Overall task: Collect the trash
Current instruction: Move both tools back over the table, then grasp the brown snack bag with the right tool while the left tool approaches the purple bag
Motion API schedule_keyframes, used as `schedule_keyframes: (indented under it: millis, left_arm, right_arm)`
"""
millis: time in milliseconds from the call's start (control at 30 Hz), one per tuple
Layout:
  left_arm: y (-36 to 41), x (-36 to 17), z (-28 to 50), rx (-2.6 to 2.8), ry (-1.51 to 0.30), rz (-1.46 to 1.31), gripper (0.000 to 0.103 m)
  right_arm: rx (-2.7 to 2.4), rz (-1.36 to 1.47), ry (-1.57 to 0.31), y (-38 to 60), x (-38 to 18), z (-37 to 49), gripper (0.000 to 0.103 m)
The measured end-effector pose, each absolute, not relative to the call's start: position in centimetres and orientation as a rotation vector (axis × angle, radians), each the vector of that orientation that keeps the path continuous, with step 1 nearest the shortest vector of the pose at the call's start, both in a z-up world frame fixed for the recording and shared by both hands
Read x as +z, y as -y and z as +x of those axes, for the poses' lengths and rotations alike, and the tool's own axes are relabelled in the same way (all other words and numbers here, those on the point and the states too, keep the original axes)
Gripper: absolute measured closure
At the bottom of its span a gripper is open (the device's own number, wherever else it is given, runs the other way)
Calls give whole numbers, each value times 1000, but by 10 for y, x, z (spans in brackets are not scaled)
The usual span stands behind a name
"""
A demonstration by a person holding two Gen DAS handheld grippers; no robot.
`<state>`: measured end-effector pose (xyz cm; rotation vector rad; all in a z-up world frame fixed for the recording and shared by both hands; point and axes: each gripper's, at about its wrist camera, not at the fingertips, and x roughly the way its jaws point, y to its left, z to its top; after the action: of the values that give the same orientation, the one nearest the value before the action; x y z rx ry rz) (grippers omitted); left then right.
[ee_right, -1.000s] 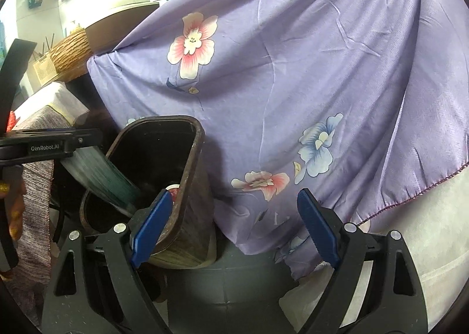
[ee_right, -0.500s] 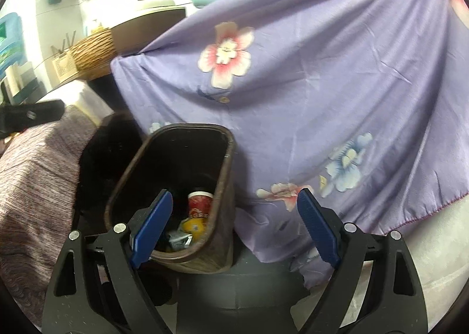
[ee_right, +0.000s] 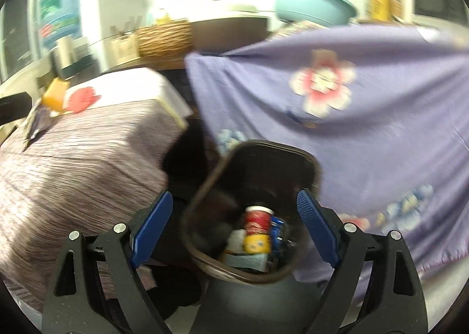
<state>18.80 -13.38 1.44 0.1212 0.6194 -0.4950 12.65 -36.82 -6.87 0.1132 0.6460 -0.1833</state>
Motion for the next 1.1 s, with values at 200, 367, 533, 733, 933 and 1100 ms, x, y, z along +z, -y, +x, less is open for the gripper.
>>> schedule_keyframes:
  millis: [200,367,533,733,933,1100]
  left_arm:
    - [64,10,205,-323,-634,143,5]
    - [7,6,232,-201,-671,110,5]
    - [-19,4,261,-129,-696,114,6]
    - [-14,4,307,-78,-699,153,6]
    - [7,-2,344,-60,-712,207,24]
    - [3,-7,362,-54,-747,175,47]
  right_arm:
    - [-32,62,-636,315,-52,151,17]
    - [86,28,-619,271,-36,168,17]
    - [177,4,-621,236,-25,181,17]
    - [225,-32,-603,208,-15,185,17]
    - [231,-25,-620,203,-18,188,17]
    - [213,-9,-639,211,-22,193,17]
